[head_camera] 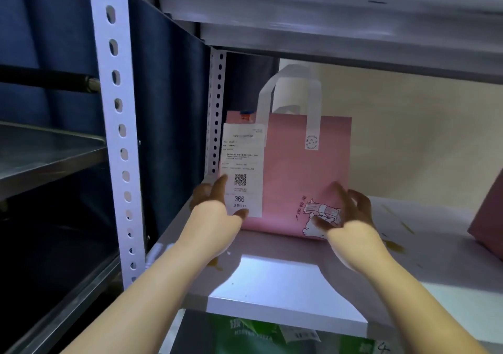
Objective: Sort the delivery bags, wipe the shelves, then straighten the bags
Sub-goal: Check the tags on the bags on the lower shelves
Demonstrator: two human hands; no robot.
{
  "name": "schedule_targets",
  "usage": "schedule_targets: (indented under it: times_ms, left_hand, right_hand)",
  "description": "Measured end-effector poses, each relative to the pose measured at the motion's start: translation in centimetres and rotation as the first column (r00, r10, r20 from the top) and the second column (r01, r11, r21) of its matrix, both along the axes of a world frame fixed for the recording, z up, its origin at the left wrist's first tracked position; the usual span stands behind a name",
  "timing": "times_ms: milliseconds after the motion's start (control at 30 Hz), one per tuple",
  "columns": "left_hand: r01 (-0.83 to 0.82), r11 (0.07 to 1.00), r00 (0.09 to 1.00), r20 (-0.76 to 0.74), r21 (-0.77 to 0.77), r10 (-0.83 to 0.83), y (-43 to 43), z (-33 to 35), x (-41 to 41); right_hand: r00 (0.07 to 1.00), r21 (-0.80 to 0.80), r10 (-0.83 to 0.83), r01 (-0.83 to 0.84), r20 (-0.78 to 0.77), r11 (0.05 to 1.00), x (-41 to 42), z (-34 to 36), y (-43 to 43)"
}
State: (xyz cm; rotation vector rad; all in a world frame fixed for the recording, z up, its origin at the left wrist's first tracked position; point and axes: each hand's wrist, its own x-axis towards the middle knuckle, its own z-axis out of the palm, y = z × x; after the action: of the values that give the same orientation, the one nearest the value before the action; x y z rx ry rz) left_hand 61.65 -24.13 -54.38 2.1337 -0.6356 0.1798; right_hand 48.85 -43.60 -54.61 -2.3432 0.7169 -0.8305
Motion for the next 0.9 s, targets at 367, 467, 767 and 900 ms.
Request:
schedule_targets:
  times_ms: [367,467,767,900]
  left_hand:
    - [0.283,0.957,0.893,0.381,-0.066,-0.238,-5.9,5.9,-5.6]
    - [0.374,0.927,0.860,0.383,-0.025,-0.337,-9.3,6.5,-7.8]
    - [0.572,0.819,0.766,0.385,-0.041,-0.516,-21.0,3.8,-17.0]
    - [0.615,0.788,0.741,0.367,-0.032,-0.563,-26.8,2.2,-21.2]
  right_hand:
    - [0.893,-0.061,-0.037,0.072,0.449,0.996,-5.3,2.1,-1.7]
    - [0.889,-0.042,-0.052,0.079,0.455,0.996,-8.1,1.9,-3.7]
    - [0.894,-0.244,-0.086,0.211,0.440,0.946,-20.3,-0.2,-14.5]
    - [0.880,-0.215,-0.150,0.270,0.450,0.939,-25.4,-0.2,-20.4]
